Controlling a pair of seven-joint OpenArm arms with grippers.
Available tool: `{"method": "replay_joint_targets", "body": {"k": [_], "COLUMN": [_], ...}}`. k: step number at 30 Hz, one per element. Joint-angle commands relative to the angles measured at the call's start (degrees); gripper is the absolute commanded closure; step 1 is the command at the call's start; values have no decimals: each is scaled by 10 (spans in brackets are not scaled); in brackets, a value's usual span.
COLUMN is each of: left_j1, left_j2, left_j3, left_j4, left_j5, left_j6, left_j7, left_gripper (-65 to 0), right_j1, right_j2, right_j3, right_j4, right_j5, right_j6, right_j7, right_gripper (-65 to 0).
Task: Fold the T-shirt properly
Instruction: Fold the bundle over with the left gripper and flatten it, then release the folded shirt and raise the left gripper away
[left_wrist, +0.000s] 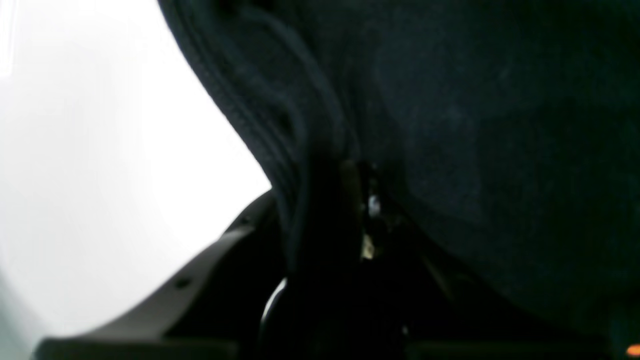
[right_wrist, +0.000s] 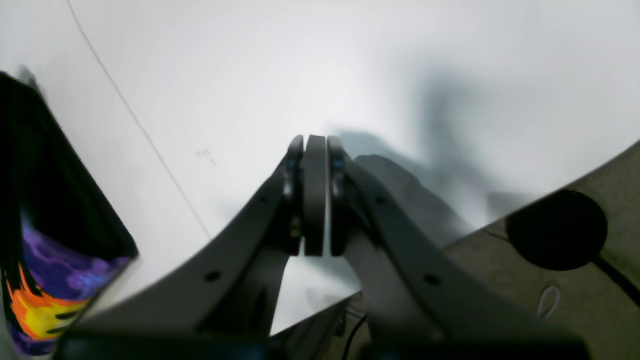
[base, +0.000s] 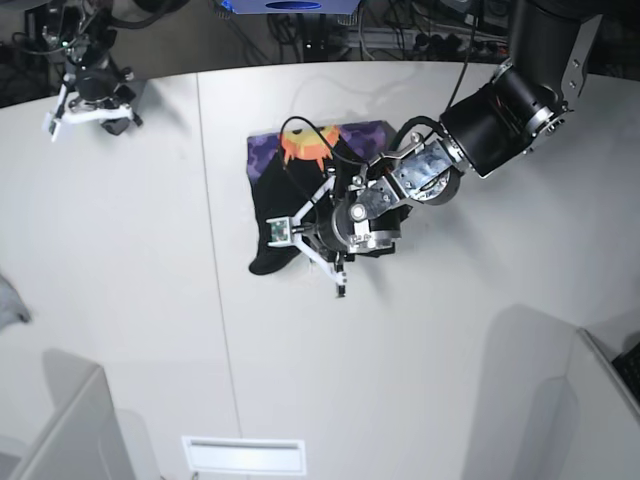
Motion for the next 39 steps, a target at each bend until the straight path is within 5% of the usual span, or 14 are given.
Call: {"method": "replay_joint_targets", "body": {"k": [1,11,30,31,36,39], "left_j1": [0,-20,-31,-33,-51,-64], "left_j2": [1,2,3,3,4,4], "left_j3": [2,31,49,48,47,46], "left_j4": [-2,-8,-35,-35,-35,-35], "left_j5": [-13,-13,-14,-14,-14,-15], "left_j6": [-19,-27,-27,-27,-26,-24], "left_j7": [4,-39,-39,-39,-39,-41], "left_gripper": [0,0,0,-21,-365,-484], "right_j1": [-2,-1,0,0,0,1], "right_j2": [5,5,5,5,5,5], "right_j3": [4,4,-1,-1,-2,-3], "right_j4": [9,9,9,9,9,9], "right_j5": [2,2,2,2,2,2], "right_j6": [4,4,4,4,4,4], "right_j7": [12,12,10,10,10,10], "right_gripper": [0,0,0,0,0,0]}}
